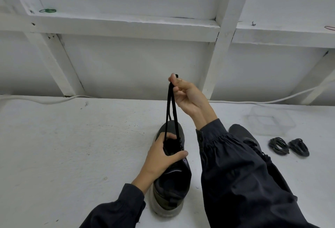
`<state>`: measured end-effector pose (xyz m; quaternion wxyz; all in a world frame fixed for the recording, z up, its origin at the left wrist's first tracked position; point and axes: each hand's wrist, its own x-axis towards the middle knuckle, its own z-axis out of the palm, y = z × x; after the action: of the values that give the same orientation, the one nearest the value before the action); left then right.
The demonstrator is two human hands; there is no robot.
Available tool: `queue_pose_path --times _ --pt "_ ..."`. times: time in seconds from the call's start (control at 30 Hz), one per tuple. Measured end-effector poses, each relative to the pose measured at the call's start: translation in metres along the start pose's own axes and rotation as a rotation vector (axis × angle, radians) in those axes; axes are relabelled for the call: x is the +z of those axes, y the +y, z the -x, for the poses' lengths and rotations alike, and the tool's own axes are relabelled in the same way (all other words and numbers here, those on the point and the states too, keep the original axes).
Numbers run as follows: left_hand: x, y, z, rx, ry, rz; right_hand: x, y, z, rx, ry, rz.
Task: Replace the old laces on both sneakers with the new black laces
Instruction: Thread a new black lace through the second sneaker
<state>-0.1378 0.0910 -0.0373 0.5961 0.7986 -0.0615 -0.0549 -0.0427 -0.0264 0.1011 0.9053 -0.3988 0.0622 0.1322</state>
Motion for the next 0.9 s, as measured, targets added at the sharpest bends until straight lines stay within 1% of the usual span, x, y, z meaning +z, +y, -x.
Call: queue_pose_path --times 0.1,0.17,0.27,0.33,0.4,0.5,0.57,0.67,0.77,0.83,0.9 --pt "0.001 -0.002 0.004 0.000 0.050 0.050 -0.005 0.002 -0.003 -0.003 0.002 -0.052" --pt "0.001 -0.001 0.008 0.053 0.078 0.068 -0.008 0.003 -0.005 -0.014 -0.008 -0.057" --pt "-0.003 0.008 0.009 0.167 0.050 0.124 -0.014 0.005 -0.005 -0.054 -0.016 0.048" --pt "-0.008 0.021 0.005 0.212 0.012 0.187 -0.017 0.007 -0.003 -0.078 -0.021 0.152" --pt "-0.013 0.039 0.000 0.184 0.003 0.279 -0.022 0.008 0.001 -0.096 -0.012 0.277" --pt "-0.024 0.057 -0.007 0.124 0.102 0.361 -0.038 0.009 0.012 -0.146 0.035 0.496" --pt "-0.031 0.054 -0.010 0.095 0.163 0.355 -0.051 0.010 0.021 -0.175 0.082 0.630" --pt "-0.041 0.040 -0.004 0.066 0.183 0.313 -0.071 0.016 0.035 -0.188 0.197 0.737" --pt "-0.048 0.024 0.007 0.060 0.226 0.282 -0.095 0.026 0.046 -0.150 0.295 0.760" --pt "-0.053 0.009 0.011 0.013 0.324 0.280 -0.115 0.034 0.052 -0.103 0.385 0.826" --pt "-0.062 -0.010 0.015 -0.065 0.417 0.233 -0.133 0.042 0.058 -0.012 0.438 0.920"
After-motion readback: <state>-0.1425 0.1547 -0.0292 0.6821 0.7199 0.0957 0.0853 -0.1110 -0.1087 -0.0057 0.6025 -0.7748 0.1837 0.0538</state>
